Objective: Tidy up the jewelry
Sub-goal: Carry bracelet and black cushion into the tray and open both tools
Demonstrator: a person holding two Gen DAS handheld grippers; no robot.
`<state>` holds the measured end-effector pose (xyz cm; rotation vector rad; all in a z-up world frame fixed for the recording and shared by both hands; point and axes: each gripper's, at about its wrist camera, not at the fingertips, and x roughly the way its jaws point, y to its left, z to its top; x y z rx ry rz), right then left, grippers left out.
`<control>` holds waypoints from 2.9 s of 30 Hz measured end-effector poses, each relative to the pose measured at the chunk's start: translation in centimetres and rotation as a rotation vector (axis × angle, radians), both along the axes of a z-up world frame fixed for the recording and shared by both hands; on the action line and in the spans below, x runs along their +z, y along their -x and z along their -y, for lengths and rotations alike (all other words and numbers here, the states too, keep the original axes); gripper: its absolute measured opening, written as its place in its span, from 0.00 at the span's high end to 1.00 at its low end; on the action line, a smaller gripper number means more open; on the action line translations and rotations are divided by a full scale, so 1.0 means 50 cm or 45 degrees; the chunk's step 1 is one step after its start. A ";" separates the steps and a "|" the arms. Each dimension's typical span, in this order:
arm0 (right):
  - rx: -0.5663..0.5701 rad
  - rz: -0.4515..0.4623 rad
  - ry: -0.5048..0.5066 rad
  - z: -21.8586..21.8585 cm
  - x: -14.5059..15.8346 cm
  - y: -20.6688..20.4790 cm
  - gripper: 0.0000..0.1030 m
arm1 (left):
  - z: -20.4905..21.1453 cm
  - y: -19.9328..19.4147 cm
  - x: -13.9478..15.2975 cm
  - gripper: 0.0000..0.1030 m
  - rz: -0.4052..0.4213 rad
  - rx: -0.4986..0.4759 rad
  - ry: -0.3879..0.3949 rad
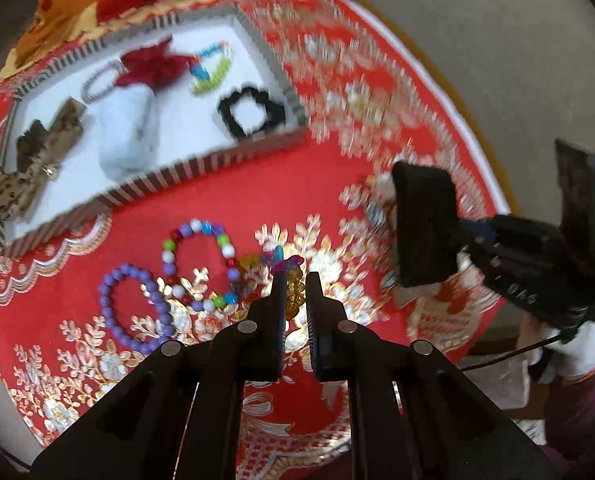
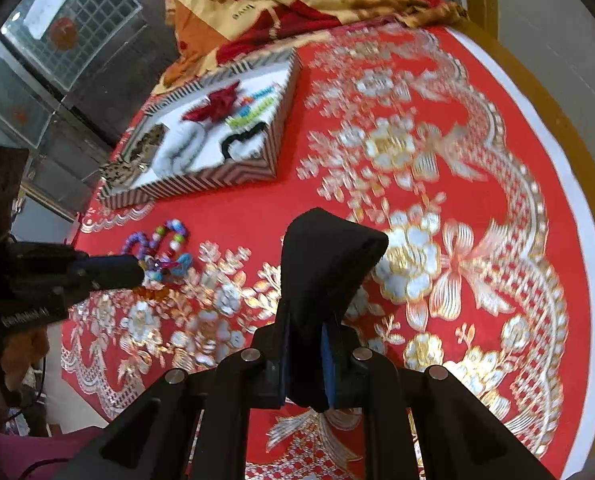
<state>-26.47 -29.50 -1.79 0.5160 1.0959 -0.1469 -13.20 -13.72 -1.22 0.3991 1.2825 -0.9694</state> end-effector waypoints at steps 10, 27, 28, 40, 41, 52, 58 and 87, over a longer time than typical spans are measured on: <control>0.069 0.101 0.043 -0.004 0.094 -0.060 0.88 | -0.012 -0.063 0.130 0.92 0.068 0.121 0.147; 0.199 0.183 0.103 -0.005 0.156 -0.264 0.88 | -0.047 -0.279 0.182 0.92 0.284 0.445 0.099; 0.206 0.182 0.103 -0.004 0.155 -0.275 0.88 | -0.047 -0.293 0.177 0.92 0.285 0.462 0.088; 0.288 0.138 0.045 -0.005 0.103 -0.392 0.88 | -0.022 -0.408 0.121 0.92 0.298 0.610 -0.020; 0.292 0.133 0.039 -0.005 0.097 -0.401 0.88 | -0.020 -0.415 0.118 0.92 0.304 0.618 -0.028; 0.329 0.062 -0.051 -0.007 0.021 -0.460 0.88 | 0.008 -0.490 0.068 0.92 0.296 0.675 -0.090; 0.340 0.018 -0.087 -0.009 -0.019 -0.482 0.88 | 0.012 -0.523 0.029 0.92 0.245 0.703 -0.115; 0.261 0.084 0.017 -0.012 0.014 -0.447 0.56 | -0.025 -0.515 -0.024 0.49 0.152 0.816 -0.155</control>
